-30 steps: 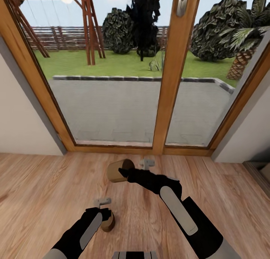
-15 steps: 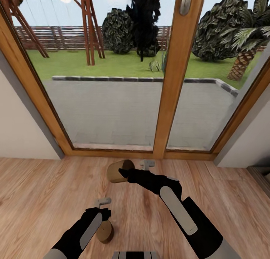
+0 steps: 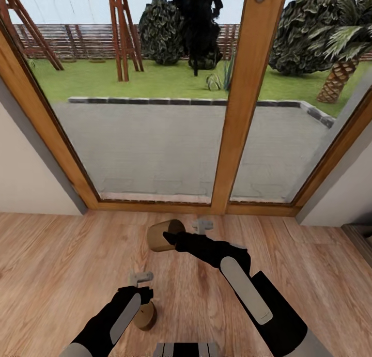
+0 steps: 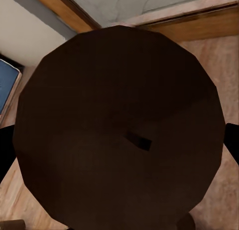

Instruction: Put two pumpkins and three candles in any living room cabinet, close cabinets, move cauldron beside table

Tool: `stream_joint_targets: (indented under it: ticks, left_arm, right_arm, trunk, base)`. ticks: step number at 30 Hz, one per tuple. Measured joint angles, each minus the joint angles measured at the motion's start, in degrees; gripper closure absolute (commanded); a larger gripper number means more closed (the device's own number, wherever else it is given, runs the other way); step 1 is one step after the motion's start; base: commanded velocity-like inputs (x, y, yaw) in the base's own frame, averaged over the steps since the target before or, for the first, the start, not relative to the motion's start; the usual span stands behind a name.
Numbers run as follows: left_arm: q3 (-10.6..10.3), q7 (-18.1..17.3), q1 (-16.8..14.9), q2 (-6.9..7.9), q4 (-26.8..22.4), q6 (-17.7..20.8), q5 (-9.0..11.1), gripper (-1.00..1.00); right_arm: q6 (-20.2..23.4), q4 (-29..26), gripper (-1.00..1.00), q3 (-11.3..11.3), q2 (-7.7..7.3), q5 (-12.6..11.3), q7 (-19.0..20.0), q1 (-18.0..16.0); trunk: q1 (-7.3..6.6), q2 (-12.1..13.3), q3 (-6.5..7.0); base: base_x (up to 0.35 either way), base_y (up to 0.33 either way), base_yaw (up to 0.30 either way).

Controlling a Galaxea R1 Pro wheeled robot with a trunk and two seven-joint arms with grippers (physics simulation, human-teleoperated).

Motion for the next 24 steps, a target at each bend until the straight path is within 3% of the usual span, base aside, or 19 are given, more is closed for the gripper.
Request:
stream_joint_targets:
  ticks: [9, 15, 24]
  left_arm:
    - [-0.17, 0.0, 0.03, -0.01, 0.0, -0.73, 0.01, -1.0]
    - [-2.93, 0.01, 0.05, -0.01, 0.0, -1.74, 0.06, -1.0]
    - [-3.33, 0.01, 0.07, 0.07, 0.0, -2.09, 0.01, -1.0]
  right_arm:
    - [-0.08, 0.14, 1.0, -0.07, -0.08, 0.0, 1.07, 0.0]
    - [-0.15, 0.27, 1.0, -0.08, -0.05, 0.03, 1.14, 0.01]
    - [-0.17, 0.28, 1.0, -0.08, -0.03, 0.07, 1.15, 0.02]
  trunk:
    - [0.23, -0.12, -2.0]
    - [0.39, -0.2, -3.33]
    - [0.57, -0.3, -4.88]
  base:
    - [0.0, 0.0, 0.0]
    - [0.0, 0.0, 0.0]
    - [0.0, 0.0, 0.0]
